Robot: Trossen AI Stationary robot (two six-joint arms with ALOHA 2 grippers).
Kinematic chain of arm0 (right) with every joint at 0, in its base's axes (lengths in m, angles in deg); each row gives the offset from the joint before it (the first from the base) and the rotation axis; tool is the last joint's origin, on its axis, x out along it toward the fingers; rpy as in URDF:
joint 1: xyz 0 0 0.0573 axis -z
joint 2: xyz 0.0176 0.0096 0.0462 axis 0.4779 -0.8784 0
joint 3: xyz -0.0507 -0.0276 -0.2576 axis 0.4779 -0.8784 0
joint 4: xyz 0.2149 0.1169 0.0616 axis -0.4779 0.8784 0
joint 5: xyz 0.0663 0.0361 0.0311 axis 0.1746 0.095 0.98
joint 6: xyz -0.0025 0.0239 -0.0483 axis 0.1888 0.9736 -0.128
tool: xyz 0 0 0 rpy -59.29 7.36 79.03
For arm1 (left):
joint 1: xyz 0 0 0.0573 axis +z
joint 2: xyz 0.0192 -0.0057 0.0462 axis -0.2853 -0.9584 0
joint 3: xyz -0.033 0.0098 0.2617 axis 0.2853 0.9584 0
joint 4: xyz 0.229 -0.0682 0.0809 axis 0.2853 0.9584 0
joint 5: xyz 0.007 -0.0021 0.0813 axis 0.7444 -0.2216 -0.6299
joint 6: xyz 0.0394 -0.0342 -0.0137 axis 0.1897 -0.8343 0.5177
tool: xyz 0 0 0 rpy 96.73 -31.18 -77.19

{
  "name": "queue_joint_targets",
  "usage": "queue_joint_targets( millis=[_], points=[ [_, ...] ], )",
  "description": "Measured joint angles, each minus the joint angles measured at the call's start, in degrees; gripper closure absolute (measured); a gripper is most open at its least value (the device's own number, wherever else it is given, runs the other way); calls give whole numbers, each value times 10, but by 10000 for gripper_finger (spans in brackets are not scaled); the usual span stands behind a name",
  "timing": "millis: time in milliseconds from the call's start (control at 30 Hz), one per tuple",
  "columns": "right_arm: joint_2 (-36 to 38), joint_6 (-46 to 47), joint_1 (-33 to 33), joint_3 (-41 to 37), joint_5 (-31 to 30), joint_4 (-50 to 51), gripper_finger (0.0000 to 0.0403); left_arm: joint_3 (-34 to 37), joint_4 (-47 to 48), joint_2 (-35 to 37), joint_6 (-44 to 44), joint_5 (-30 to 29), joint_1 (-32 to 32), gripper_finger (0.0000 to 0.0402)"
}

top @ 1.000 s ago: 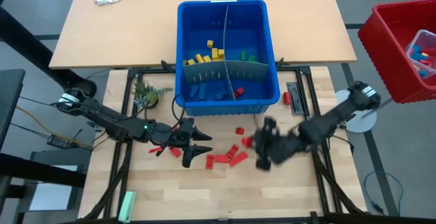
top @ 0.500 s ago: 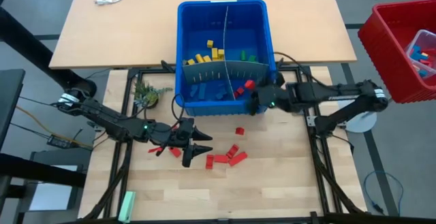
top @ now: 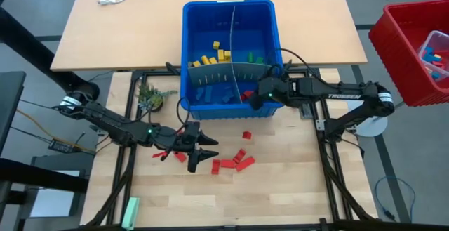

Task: Sort blocks
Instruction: Put the orange block with the other orange blocks into the blue bin

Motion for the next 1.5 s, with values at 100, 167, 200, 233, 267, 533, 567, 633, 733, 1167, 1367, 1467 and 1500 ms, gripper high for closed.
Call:
queue_joint_targets(
  millis=[100, 167, 200, 233, 267, 533, 567, 633, 733, 1167, 1367, 1467, 1500],
  points=[
    [11, -1, -5, 0, 1, 2, 174, 0, 0, 0, 0, 0, 0, 169],
    [20, 0, -12, 0, 11, 1, 161, 0, 0, 0, 0, 0, 0, 169],
    [25, 0, -17, 0, 30, -1, 156, 0, -1, 0, 1, 0, 0, 169],
    [28, 0, -24, 0, 51, -4, 152, 0, 0, 0, 1, 0, 0, 170],
    [31, 1, -34, 0, 80, -9, 149, 0, 0, 0, 1, 0, 0, 169],
    [15, -46, -182, 0, 137, -81, 145, 0, 0, 0, -5, -2, 0, 169],
    [9, -57, -201, 0, 137, -90, 146, 0, 1, 0, -13, -5, 0, 169],
    [-5, -77, -232, 0, 130, -107, 148, 0, 4, 0, -17, -6, 1, 169],
    [-32, -97, -262, 0, 127, -119, 149, 0, 6, 0, -13, -7, 1, 169],
    [-187, -233, -270, 0, 182, -88, 162, 0, 5, 0, -13, -7, 1, 169],
    [-240, -285, -245, 0, 236, -73, 171, 0, 9, 0, -13, -5, 1, 169],
    [-256, -302, -229, 0, 265, -60, 175, 0, 16, 0, -13, -4, 1, 169],
    [-262, -307, -224, 0, 267, -57, 177, 0, 17, 0, -13, -4, 1, 169]
  ],
)
